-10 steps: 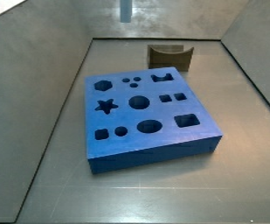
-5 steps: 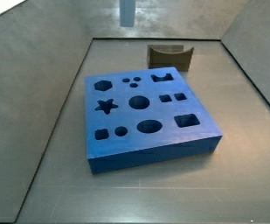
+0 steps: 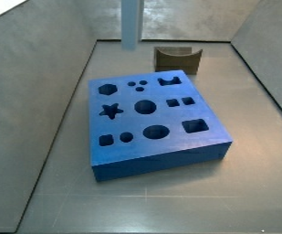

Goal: Pick up the square-circle object. Move up. Rotate the square-circle object. Place the square-circle object on the fixture. Regrasp the square-circle object. Move to above the board. Insert the square-circle object.
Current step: Insert the square-circle object.

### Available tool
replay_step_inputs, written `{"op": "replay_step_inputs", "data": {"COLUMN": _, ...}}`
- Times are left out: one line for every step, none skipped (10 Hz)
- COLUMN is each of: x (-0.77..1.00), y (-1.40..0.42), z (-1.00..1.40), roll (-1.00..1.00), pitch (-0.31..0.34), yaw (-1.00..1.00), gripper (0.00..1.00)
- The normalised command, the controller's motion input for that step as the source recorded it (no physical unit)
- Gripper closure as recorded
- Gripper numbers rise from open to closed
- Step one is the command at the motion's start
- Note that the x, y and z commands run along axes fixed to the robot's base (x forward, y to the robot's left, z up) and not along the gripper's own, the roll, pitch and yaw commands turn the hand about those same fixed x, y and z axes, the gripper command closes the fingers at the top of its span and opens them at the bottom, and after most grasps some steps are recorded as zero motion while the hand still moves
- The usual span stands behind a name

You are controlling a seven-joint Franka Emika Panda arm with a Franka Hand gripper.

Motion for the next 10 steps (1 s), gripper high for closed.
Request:
{"op": "replay_step_inputs", "data": {"x": -0.05, "y": -0.03, "z": -0.75, "roll": 0.0, "pitch": -0.19, "yaw": -1.0, "gripper": 1.0}}
{"op": "replay_step_inputs", "data": {"x": -0.05, "y": -0.07, "z": -0.69, "roll": 0.0, "pitch": -0.16, "yaw": -1.0, "gripper": 1.0}}
{"op": "replay_step_inputs", "data": {"x": 0.0, "y": -0.13, "z": -0.54, "roll": 0.0, "pitch": -0.041, "yaw": -0.98, "gripper": 1.0}}
{"op": "replay_step_inputs", "data": {"x": 0.0, "y": -0.29, "z": -0.33, "roll": 0.0, "pitch": 0.0, "yaw": -0.89, "gripper": 1.0}}
{"op": "replay_step_inputs", "data": {"x": 0.0, "y": -0.45, "z": -0.2, "roll": 0.0, "pitch": 0.011, "yaw": -0.77, "gripper": 1.0}}
{"op": "replay_step_inputs", "data": {"x": 0.0, "y": -0.51, "z": -0.13, "roll": 0.01, "pitch": 0.047, "yaw": -0.72, "gripper": 1.0}}
{"op": "replay_step_inputs", "data": {"x": 0.0, "y": -0.5, "z": -0.12, "roll": 0.0, "pitch": 0.054, "yaw": -0.72, "gripper": 1.0}}
{"op": "replay_step_inputs", "data": {"x": 0.0, "y": -0.47, "z": -0.06, "roll": 0.01, "pitch": 0.101, "yaw": -0.71, "gripper": 1.0}}
{"op": "replay_step_inputs", "data": {"x": 0.0, "y": -0.43, "z": -0.06, "roll": 0.03, "pitch": 0.103, "yaw": -0.74, "gripper": 1.0}}
{"op": "replay_step_inputs", "data": {"x": 0.0, "y": -0.39, "z": -0.11, "roll": 0.05, "pitch": 0.077, "yaw": -0.77, "gripper": 1.0}}
